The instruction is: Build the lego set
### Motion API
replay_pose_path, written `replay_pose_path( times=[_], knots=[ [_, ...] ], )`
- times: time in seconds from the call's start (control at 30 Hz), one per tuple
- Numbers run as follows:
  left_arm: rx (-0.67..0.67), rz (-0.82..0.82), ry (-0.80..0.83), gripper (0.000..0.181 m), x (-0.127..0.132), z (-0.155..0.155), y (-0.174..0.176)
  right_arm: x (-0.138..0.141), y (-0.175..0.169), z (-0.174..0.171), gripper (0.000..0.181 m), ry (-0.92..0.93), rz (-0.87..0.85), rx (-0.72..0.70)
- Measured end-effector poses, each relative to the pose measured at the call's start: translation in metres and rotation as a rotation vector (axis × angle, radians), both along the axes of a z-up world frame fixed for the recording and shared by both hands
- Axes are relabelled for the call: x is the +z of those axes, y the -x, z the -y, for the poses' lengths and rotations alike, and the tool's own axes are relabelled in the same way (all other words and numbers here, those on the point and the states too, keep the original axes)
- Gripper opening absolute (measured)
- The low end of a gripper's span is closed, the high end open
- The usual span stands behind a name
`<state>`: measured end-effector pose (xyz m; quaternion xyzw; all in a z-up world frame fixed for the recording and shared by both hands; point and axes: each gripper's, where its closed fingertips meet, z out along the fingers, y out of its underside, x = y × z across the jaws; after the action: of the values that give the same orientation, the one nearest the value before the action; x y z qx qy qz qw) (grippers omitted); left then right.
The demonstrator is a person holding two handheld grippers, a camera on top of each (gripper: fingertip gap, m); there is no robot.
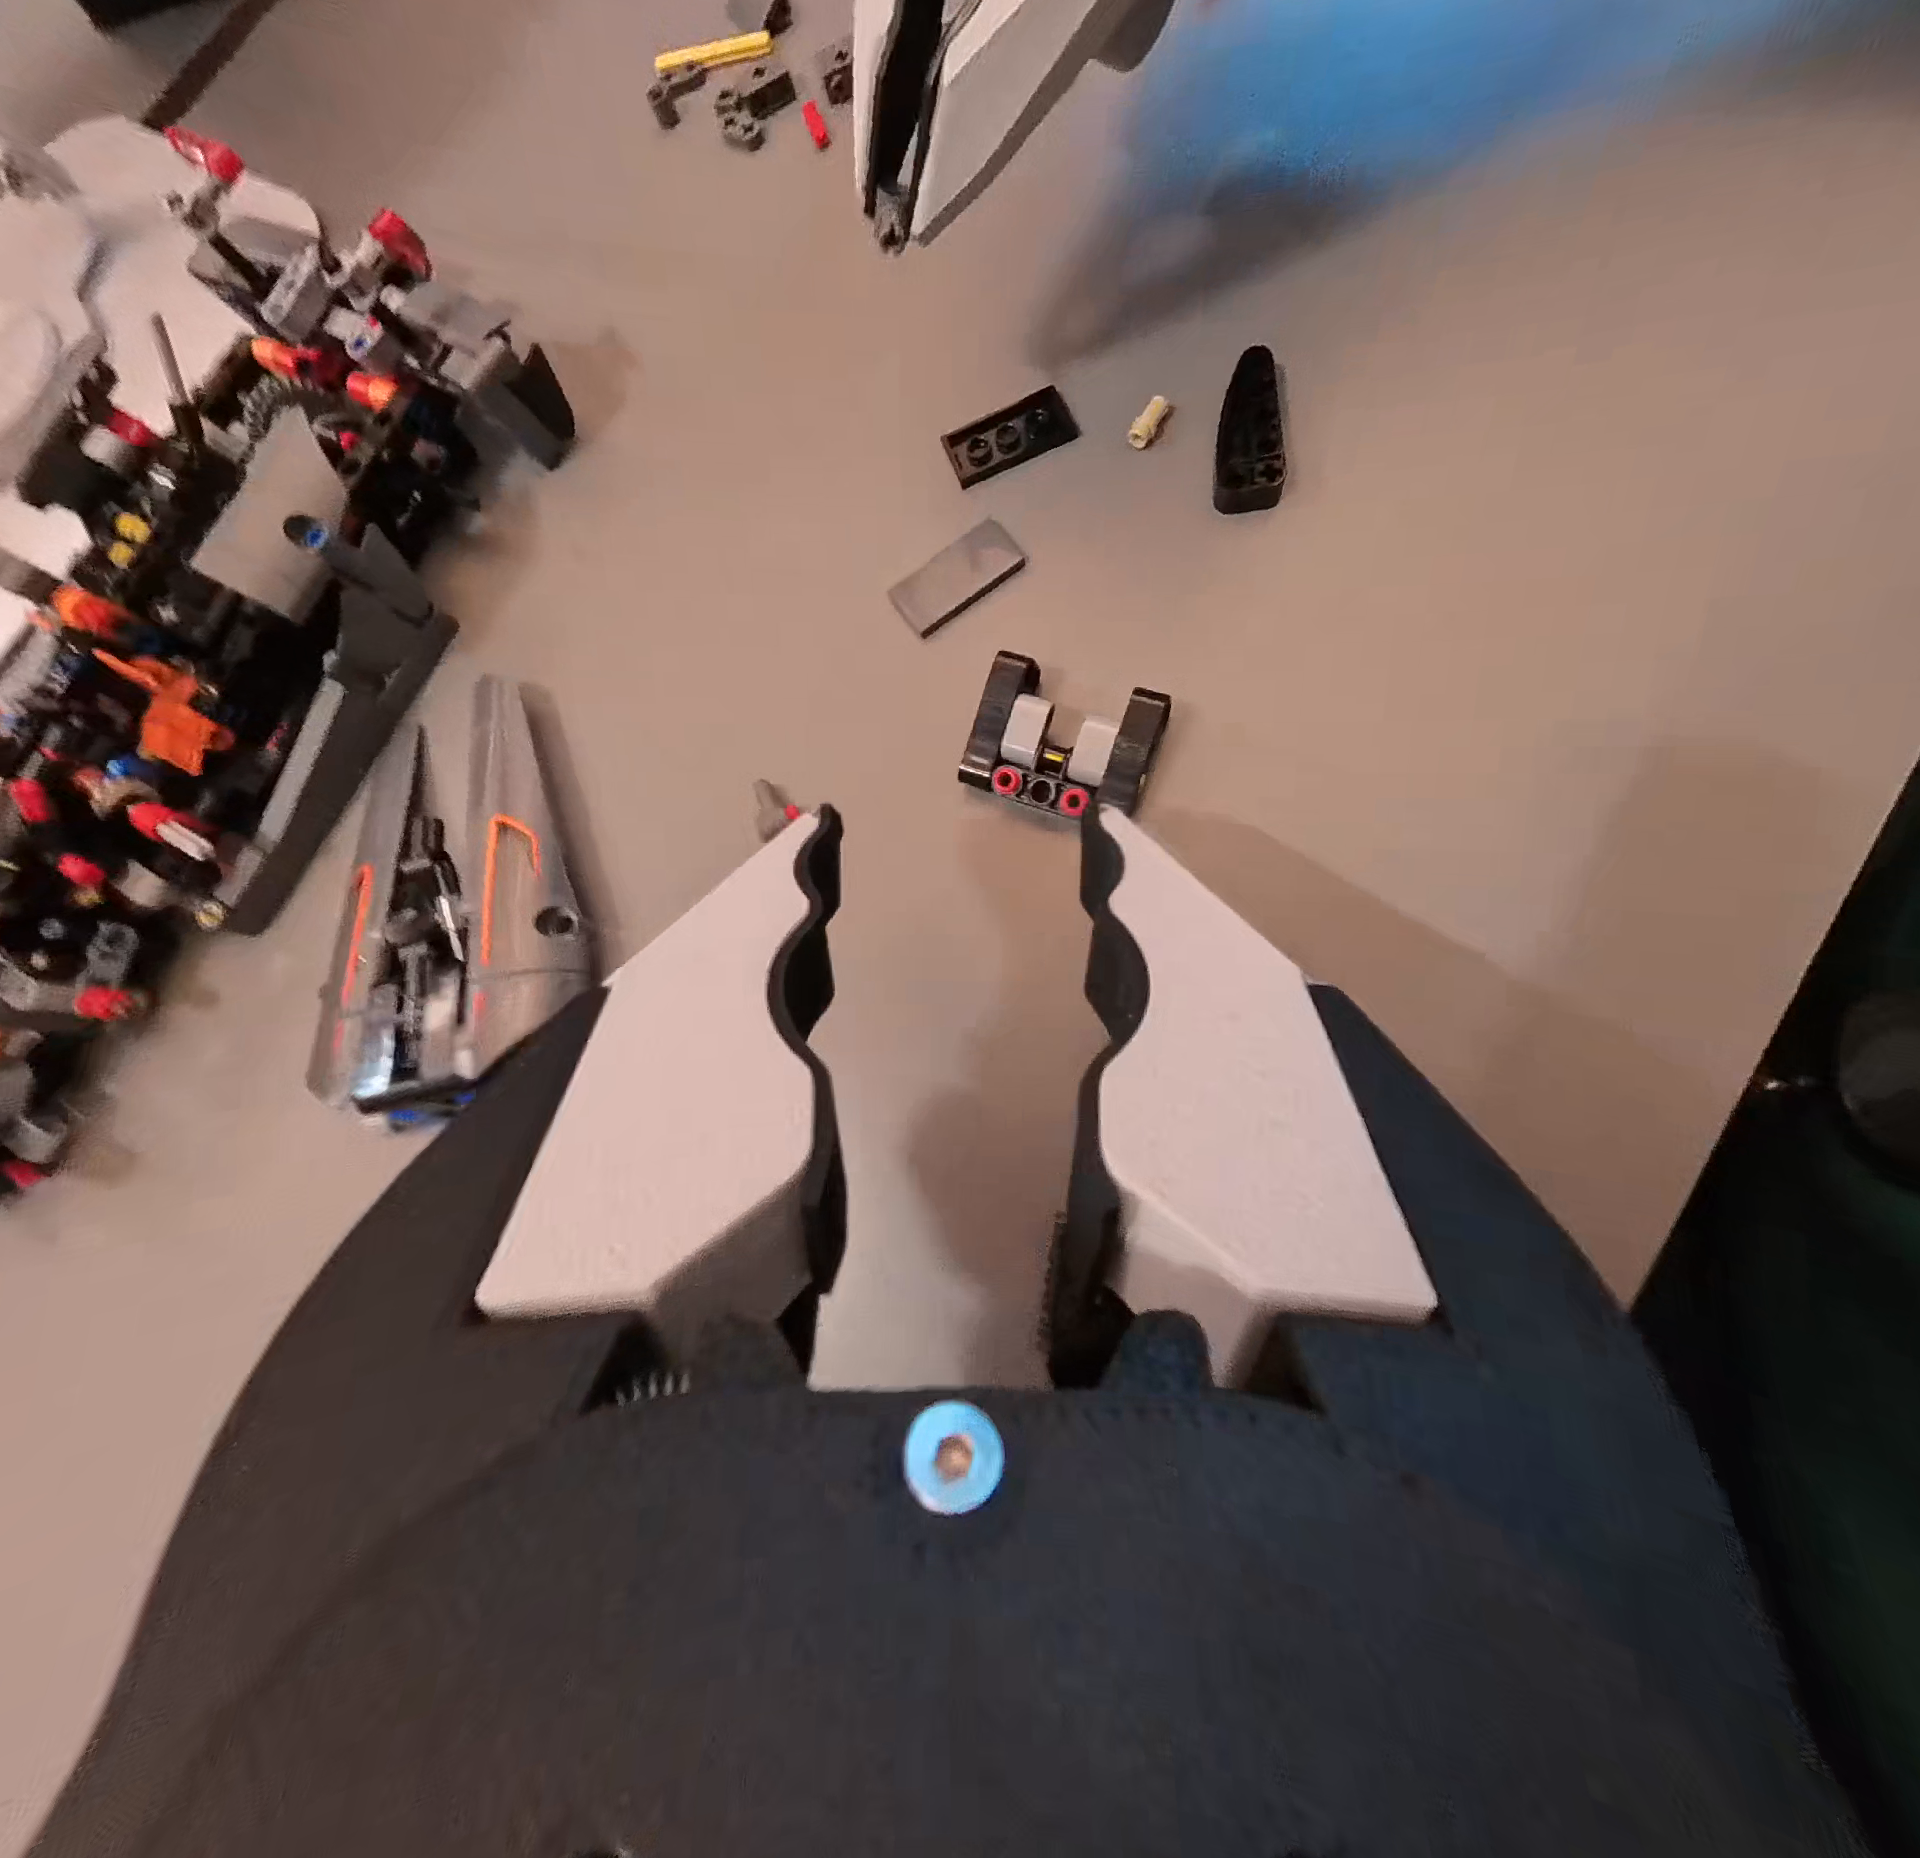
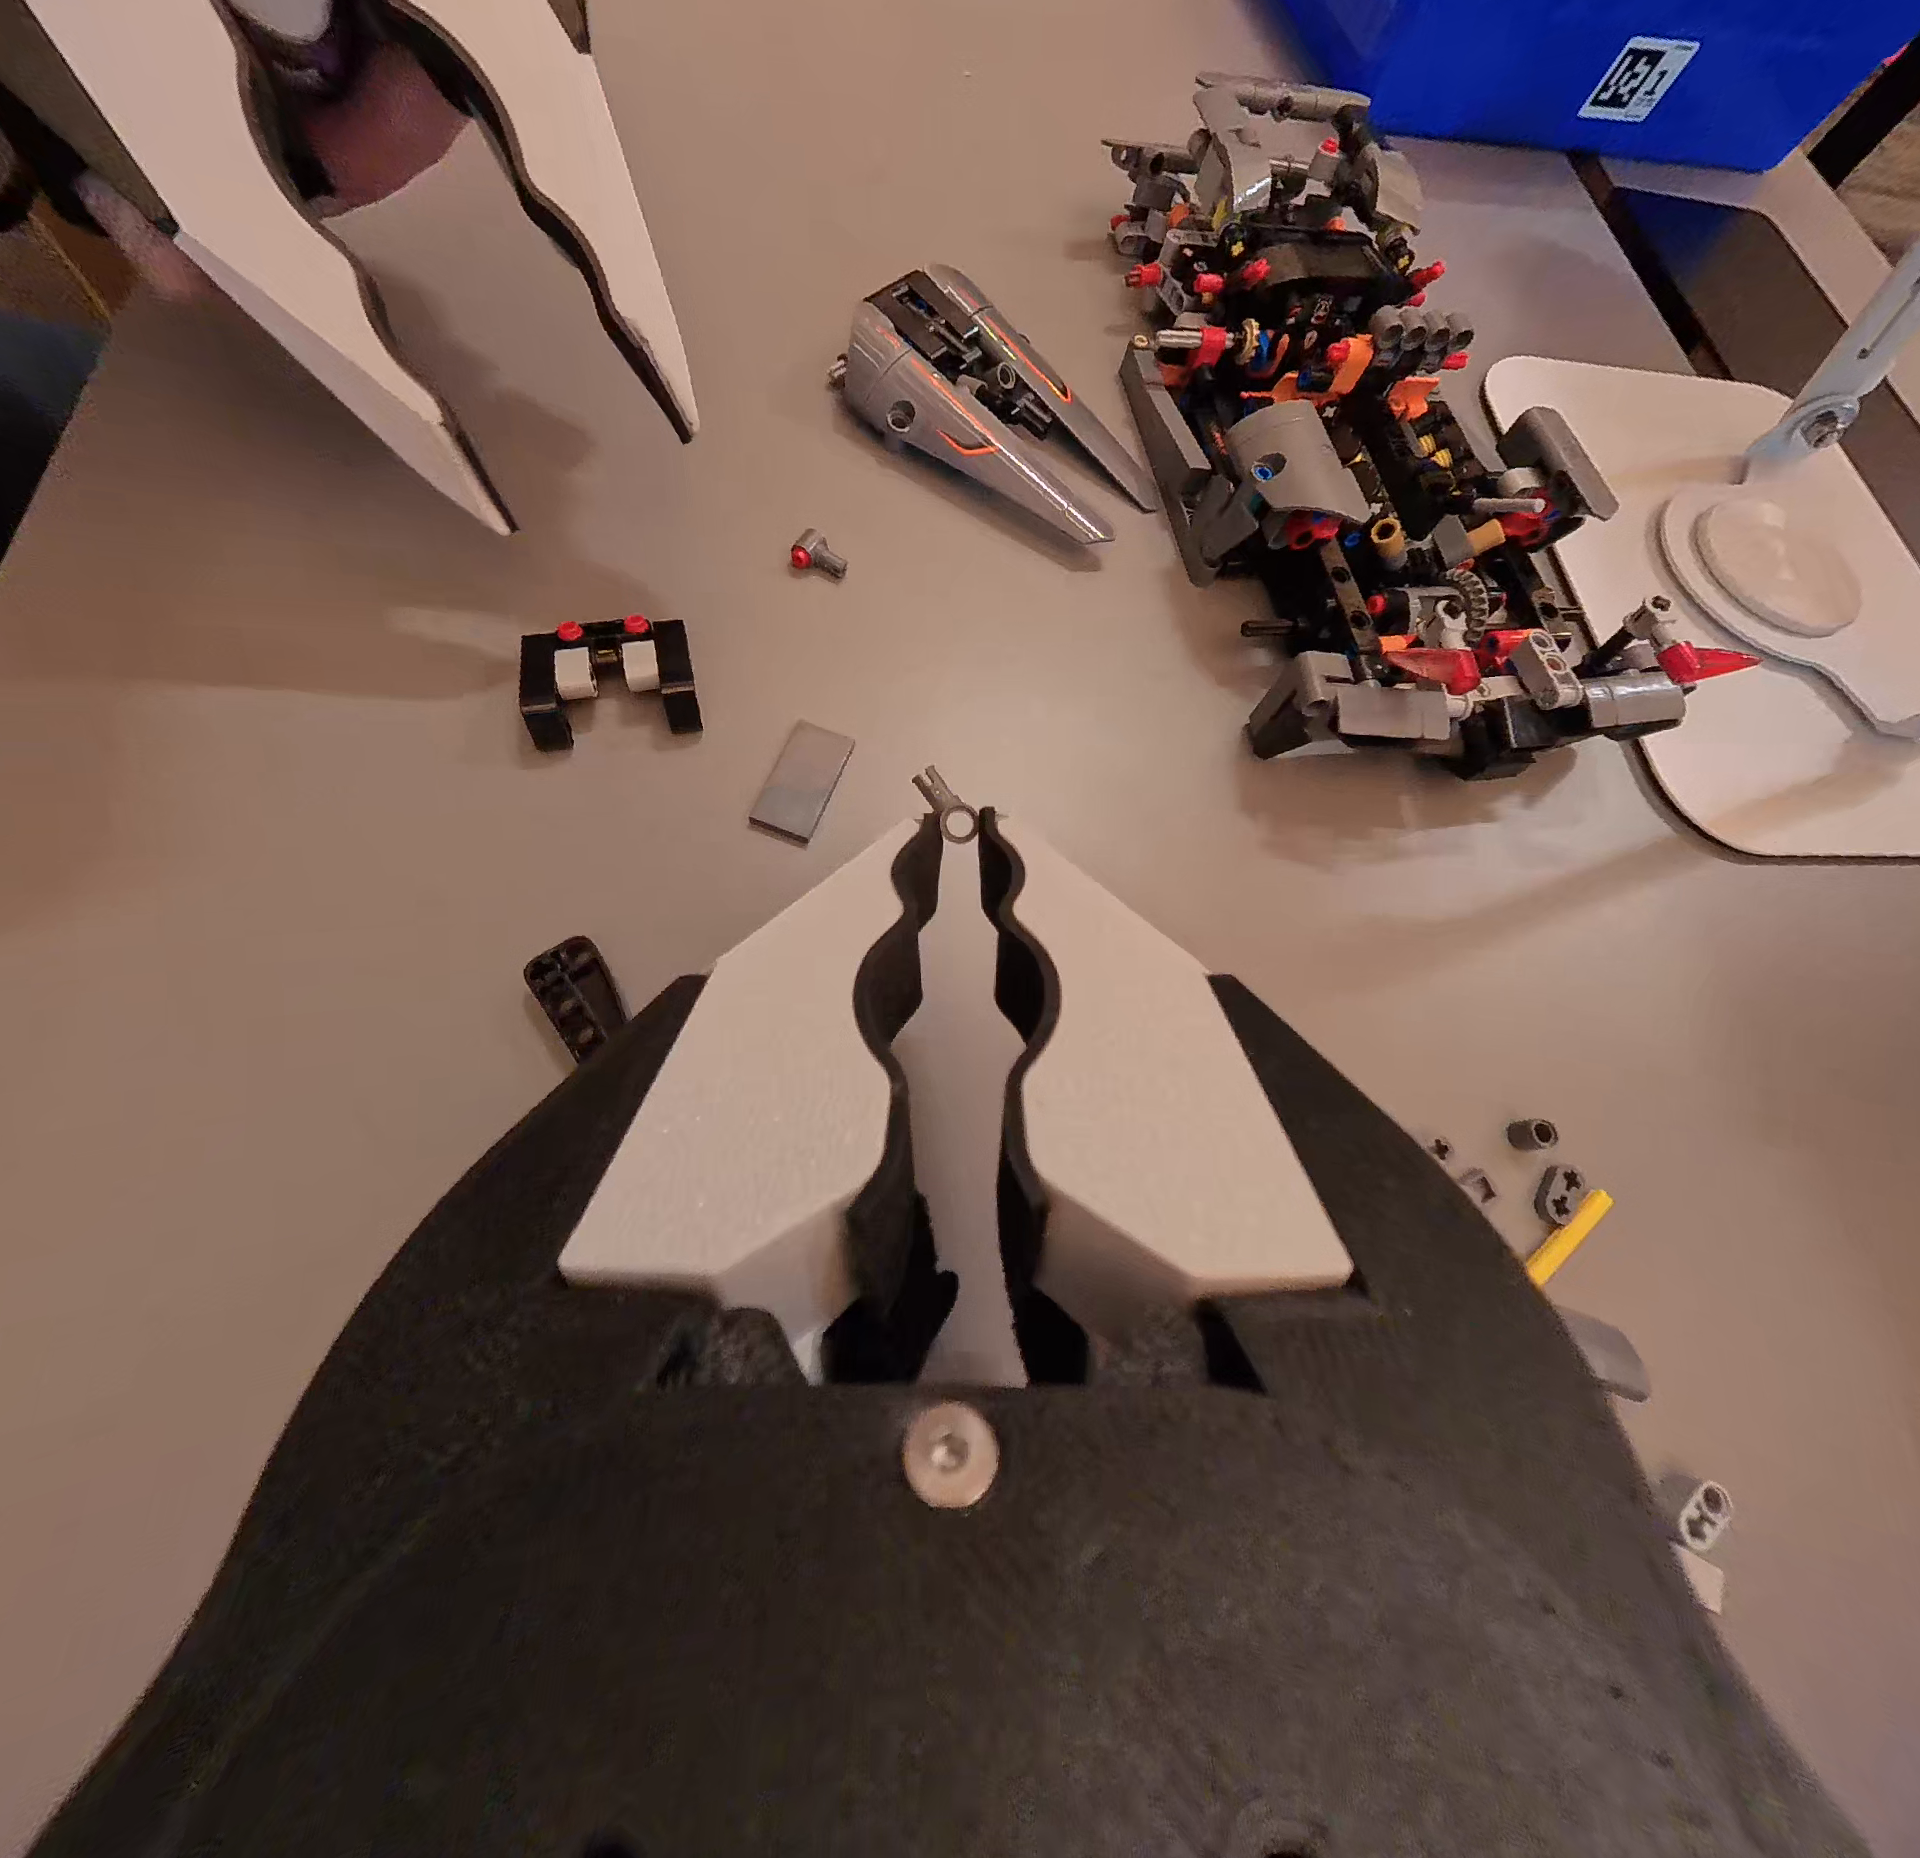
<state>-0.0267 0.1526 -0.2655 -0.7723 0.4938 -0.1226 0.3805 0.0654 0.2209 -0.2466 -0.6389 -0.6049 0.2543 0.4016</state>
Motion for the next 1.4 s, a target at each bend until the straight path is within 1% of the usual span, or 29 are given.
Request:
replay_pose_path(
  times=[0.1,0.13,0.17,0.37,0.43,0.53,0.63,0.7,0.77,0.8,0.87,0.93,1.03,1.13,1.2,1.33,1.4],
  knots=[
    [0.108,0.006,0.011,0.045,-0.008,-0.002,0.001,-0.002,-0.002,0.000,0.005,-0.002,0.010,0.000],
    [0.153,0.008,-0.014,0.040,-0.006,-0.006,0.002,-0.003,-0.002,-0.001,0.005,-0.003,0.010,-0.002],
    [0.166,0.009,-0.029,0.036,-0.005,-0.007,0.002,-0.002,-0.003,-0.001,0.005,-0.004,0.009,-0.004],
    [0.207,-0.044,-0.009,0.038,-0.022,-0.013,0.018,-0.003,-0.007,-0.003,0.005,-0.012,0.016,-0.014],
    [0.187,-0.023,0.015,0.039,-0.021,-0.009,0.017,-0.004,-0.008,-0.005,0.005,-0.008,0.018,-0.019],
    [0.121,0.066,0.082,0.042,-0.016,0.006,-0.004,-0.006,-0.009,-0.005,0.005,-0.003,0.019,-0.019],
    [0.123,0.021,0.050,0.045,-0.021,0.005,-0.013,-0.008,-0.008,-0.005,0.005,-0.002,0.030,-0.017],
    [0.119,0.050,0.088,0.050,-0.022,0.007,-0.022,-0.009,-0.008,-0.005,0.005,-0.002,0.033,-0.016],
    [0.118,0.041,0.084,0.053,-0.023,0.006,-0.027,-0.009,-0.008,-0.005,0.005,-0.004,0.034,-0.015],
    [0.103,0.021,0.076,0.053,-0.024,0.005,-0.029,-0.009,-0.009,-0.005,0.005,-0.004,0.034,-0.016],
    [0.078,-0.025,0.049,0.059,-0.027,0.001,-0.027,-0.008,-0.009,-0.005,0.005,-0.005,0.033,-0.017],
    [0.027,-0.009,0.042,0.061,-0.023,0.001,-0.031,-0.007,-0.010,-0.005,0.005,-0.006,0.030,-0.018],
    [-0.038,-0.010,0.076,0.059,-0.024,0.004,-0.034,-0.007,-0.010,-0.005,0.005,-0.008,0.028,-0.016],
    [-0.072,-0.040,0.071,0.051,-0.029,0.005,-0.034,-0.007,-0.010,-0.005,0.005,-0.010,0.031,-0.016],
    [-0.064,-0.045,0.060,0.042,-0.030,0.003,-0.033,-0.007,-0.010,-0.004,0.005,-0.010,0.030,-0.016],
    [-0.047,-0.032,0.058,0.041,-0.029,0.002,-0.030,-0.007,-0.010,-0.005,0.005,-0.009,0.032,-0.017],
    [-0.016,-0.028,0.056,0.041,-0.029,-0.002,-0.024,-0.007,-0.010,-0.005,0.005,-0.011,0.033,-0.016]
  ],
)
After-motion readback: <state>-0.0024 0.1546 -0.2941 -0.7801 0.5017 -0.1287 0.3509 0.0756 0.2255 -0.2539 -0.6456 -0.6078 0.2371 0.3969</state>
